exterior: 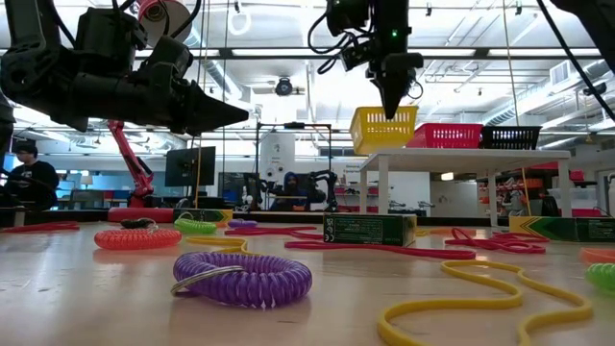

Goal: Pick & Place Office Desk Supplies
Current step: Put the yellow basket on the shelf

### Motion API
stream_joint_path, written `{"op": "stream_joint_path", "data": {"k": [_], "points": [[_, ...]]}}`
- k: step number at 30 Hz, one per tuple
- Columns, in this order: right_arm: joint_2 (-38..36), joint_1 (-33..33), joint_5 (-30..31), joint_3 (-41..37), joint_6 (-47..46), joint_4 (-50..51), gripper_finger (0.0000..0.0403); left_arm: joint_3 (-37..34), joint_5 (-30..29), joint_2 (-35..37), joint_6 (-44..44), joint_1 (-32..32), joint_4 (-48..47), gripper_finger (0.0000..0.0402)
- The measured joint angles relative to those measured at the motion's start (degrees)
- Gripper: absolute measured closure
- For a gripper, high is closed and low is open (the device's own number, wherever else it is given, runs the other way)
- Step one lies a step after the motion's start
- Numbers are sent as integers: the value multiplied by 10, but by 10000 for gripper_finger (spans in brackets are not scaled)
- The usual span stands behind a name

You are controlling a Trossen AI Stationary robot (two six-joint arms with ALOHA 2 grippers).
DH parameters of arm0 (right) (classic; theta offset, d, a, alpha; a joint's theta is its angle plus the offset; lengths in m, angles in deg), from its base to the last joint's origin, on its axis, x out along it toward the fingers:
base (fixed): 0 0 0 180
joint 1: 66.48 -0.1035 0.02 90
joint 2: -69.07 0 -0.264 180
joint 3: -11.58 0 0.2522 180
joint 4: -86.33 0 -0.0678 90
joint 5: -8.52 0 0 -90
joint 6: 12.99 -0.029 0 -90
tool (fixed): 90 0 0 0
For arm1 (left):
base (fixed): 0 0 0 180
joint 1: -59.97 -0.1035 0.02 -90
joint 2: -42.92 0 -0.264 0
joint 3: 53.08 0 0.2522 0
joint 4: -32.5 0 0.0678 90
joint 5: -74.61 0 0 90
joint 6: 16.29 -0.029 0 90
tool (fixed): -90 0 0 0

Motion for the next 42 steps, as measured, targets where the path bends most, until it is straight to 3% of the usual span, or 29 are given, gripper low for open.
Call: {"op": "stream_joint_path", "data": {"k": [38, 42], "points": [[0, 30, -18, 0, 9, -2, 383, 0, 0, 0, 0, 0, 0, 392], [0, 30, -16, -30, 9, -12, 383, 0, 0, 0, 0, 0, -1, 392]]}}
